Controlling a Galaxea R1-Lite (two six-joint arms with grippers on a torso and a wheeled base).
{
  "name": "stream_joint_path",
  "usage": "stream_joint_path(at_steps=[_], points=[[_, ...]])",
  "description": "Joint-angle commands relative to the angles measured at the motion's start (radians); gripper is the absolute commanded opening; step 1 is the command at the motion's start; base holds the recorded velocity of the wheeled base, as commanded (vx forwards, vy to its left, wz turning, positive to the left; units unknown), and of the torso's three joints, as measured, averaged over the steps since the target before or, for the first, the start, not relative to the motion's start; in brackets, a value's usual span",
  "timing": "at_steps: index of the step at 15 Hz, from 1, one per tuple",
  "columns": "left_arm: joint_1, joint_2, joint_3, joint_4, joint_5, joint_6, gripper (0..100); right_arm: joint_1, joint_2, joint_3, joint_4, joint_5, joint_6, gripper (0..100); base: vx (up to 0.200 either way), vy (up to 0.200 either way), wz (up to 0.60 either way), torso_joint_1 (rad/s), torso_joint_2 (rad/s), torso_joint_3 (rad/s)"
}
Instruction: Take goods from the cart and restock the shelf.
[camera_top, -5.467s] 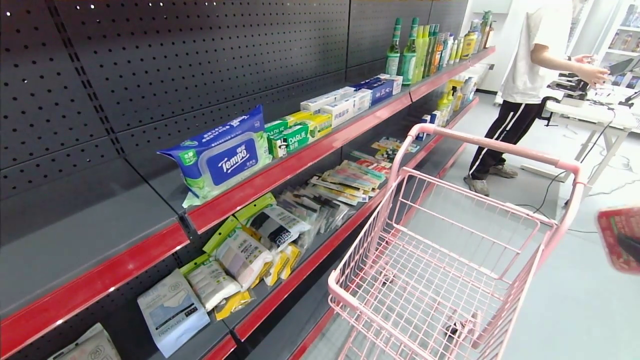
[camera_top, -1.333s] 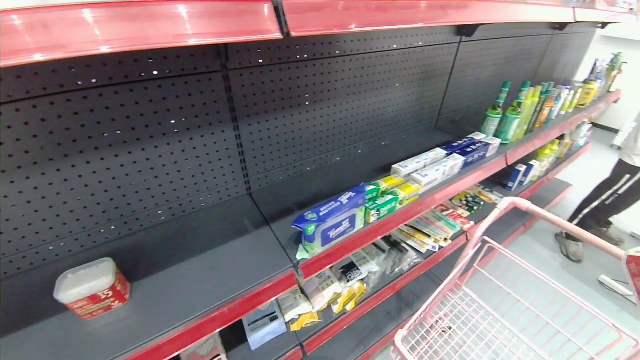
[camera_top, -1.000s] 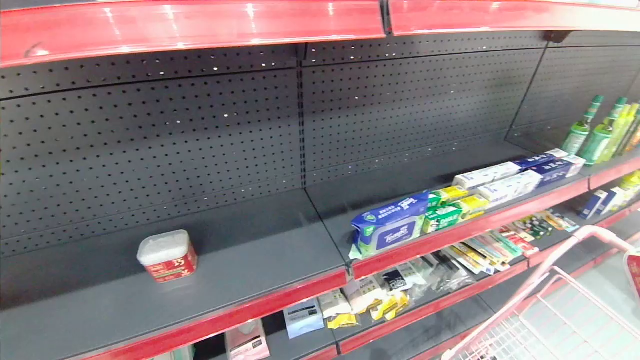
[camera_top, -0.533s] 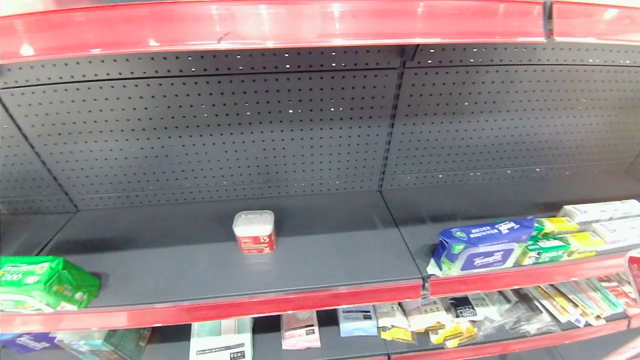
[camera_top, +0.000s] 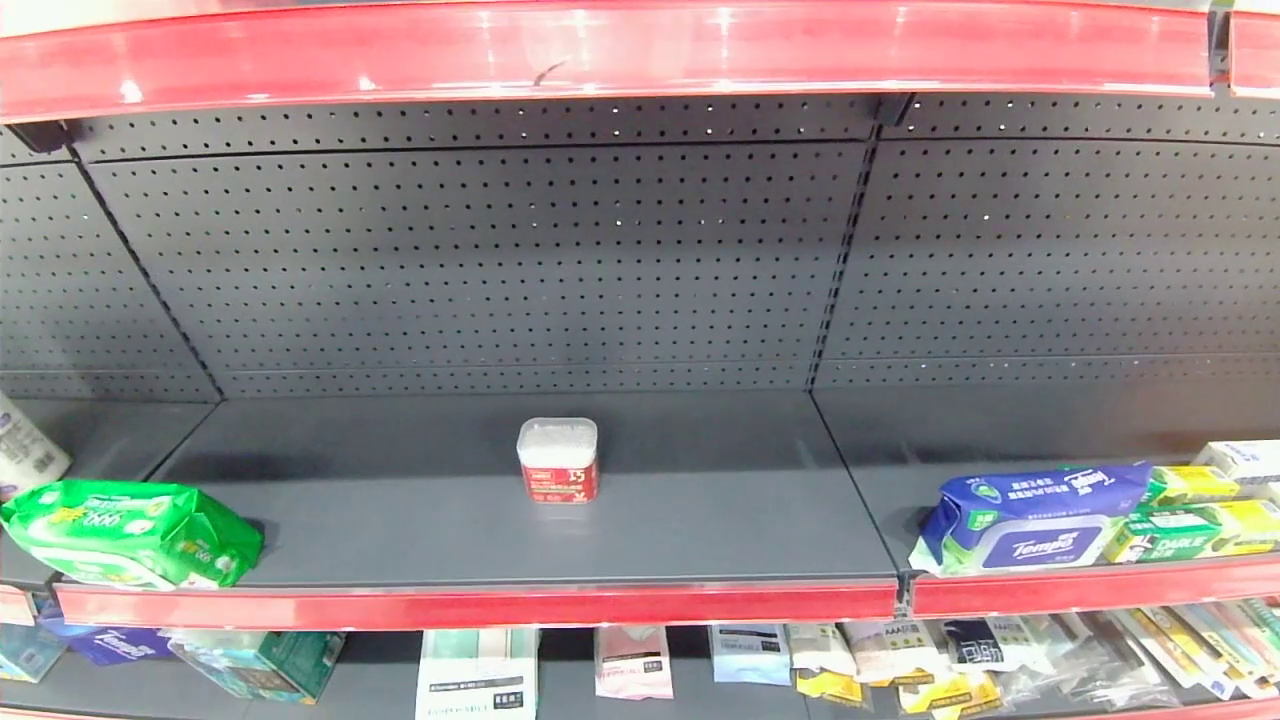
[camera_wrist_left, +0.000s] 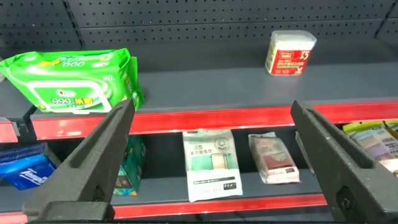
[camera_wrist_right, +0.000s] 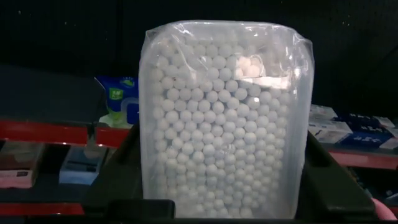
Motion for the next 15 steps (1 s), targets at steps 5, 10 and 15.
stream_joint_path(at_steps=[5,10,15], points=[[-0.028,0.152,-0.123,-0.003,-0.064,0.015,100,0.020,-0.283,0.122,-0.011,0.031,0.034,0,0.000,0.000,0.00,0.000,0.00,0.000],[-0.015,0.716,-0.382,-0.146,-0.032,-0.030,100,0.020,-0.281,0.203,-0.014,0.026,0.114,0,0.000,0.000,0.00,0.000,0.00,0.000],[-0.012,0.969,-0.373,-0.170,-0.207,0.124,100,0.020,-0.281,0.377,-0.163,0.017,0.149,0,0.000,0.000,0.00,0.000,0.00,0.000]])
